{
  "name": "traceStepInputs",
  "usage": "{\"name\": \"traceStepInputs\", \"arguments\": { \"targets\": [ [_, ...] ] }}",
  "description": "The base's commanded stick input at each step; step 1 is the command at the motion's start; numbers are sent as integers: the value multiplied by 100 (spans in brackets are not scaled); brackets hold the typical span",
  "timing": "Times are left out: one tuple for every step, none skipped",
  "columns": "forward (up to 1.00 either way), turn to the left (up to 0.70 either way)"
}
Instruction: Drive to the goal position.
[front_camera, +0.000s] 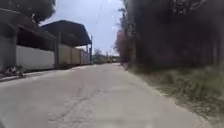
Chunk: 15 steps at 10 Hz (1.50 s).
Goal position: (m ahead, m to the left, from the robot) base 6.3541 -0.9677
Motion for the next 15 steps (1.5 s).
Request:
{"name": "traceStepInputs", "arguments": {
  "targets": [
    [100,3],
    [100,-15],
    [100,-37],
    [100,-37],
    [100,-37],
    [100,-37],
    [100,-37],
    [100,-37],
    [100,17],
    [100,10],
    [100,3],
    [100,3],
    [100,3],
    [100,3],
    [100,3]
  ]
}}
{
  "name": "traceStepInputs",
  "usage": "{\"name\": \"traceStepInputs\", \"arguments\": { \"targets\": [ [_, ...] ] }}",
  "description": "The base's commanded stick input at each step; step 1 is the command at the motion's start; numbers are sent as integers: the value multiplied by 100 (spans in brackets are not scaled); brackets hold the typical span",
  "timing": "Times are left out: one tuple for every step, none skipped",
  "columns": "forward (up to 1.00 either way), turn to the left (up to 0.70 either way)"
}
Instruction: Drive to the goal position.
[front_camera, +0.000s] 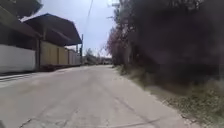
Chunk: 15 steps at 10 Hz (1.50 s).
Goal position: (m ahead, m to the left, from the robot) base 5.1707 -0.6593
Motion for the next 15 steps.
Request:
{"name": "traceStepInputs", "arguments": {
  "targets": [
    [100,3],
    [100,3],
    [100,3],
    [100,3],
    [100,3],
    [100,3],
    [100,3],
    [100,3],
    [100,3],
    [100,3],
    [100,3],
    [100,3],
    [100,3],
    [100,3],
    [100,3]
  ]
}}
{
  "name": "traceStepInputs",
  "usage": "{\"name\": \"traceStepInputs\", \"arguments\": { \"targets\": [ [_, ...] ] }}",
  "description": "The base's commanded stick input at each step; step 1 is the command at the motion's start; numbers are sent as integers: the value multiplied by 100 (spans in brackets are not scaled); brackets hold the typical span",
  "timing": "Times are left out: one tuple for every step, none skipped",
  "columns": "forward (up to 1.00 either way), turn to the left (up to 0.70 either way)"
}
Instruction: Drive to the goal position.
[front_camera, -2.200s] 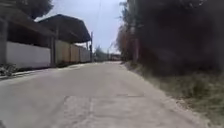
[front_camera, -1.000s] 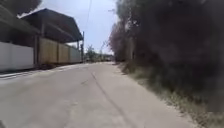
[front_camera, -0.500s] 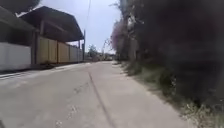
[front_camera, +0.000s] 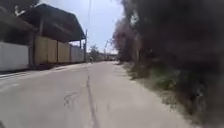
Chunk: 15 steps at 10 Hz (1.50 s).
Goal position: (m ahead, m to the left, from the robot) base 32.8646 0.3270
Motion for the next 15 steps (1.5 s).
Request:
{"name": "traceStepInputs", "arguments": {
  "targets": [
    [100,3],
    [100,3],
    [100,3],
    [100,3],
    [100,3],
    [100,3],
    [100,3],
    [100,3],
    [100,3],
    [100,3],
    [100,3],
    [100,3],
    [100,3],
    [99,3],
    [8,0]
  ]
}}
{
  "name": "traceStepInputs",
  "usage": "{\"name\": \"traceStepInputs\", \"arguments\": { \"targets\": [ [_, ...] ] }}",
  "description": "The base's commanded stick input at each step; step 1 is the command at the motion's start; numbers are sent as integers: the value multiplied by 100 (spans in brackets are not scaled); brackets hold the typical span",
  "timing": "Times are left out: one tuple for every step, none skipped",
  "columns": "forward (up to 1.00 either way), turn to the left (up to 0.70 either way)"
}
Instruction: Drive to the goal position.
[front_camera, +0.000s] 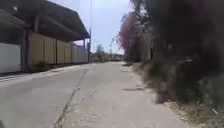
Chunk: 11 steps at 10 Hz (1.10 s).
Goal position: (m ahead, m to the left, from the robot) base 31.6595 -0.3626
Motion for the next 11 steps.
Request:
{"name": "traceStepInputs", "arguments": {
  "targets": [
    [0,0],
    [0,0],
    [0,0],
    [0,0],
    [0,0],
    [0,0],
    [0,0],
    [0,0],
    [1,0],
    [84,3],
    [100,4]
  ]
}}
